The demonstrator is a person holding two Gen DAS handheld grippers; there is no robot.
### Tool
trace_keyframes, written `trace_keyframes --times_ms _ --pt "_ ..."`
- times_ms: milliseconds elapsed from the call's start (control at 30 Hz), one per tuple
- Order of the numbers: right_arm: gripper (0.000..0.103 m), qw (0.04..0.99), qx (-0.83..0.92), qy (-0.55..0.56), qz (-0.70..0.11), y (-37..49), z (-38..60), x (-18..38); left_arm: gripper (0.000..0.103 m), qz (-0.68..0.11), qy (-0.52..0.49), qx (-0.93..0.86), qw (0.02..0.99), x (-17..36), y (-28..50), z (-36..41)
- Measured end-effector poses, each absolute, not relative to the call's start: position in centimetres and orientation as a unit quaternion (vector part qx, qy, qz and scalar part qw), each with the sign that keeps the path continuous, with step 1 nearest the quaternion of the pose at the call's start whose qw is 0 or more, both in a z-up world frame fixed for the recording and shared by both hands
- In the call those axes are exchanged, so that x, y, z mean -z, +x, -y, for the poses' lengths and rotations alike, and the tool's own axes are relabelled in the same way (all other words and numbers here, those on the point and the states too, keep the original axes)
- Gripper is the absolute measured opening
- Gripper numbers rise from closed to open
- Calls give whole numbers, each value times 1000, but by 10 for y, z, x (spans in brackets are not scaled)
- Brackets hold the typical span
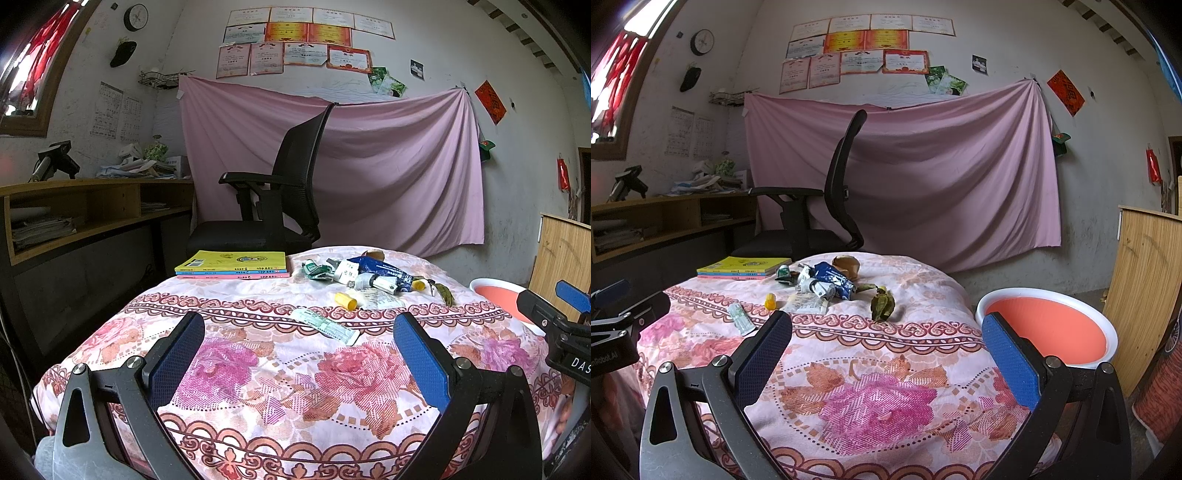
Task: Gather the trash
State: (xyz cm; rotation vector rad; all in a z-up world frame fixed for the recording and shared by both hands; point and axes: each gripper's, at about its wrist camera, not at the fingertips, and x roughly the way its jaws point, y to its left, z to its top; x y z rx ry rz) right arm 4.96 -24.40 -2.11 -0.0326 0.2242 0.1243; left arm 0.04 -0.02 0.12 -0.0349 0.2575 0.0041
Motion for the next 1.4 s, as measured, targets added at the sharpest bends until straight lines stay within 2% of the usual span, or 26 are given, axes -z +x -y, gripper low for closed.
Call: trace_keyframes --times_ms 1000,1400 --pt "103 993 -75 -21 -93 48 236 17 100 -116 -12 -5 993 -7 1 4" --pt "103 995 -82 -36 -45 74 241 -22 100 -76 -29 -8 997 -31 29 -2"
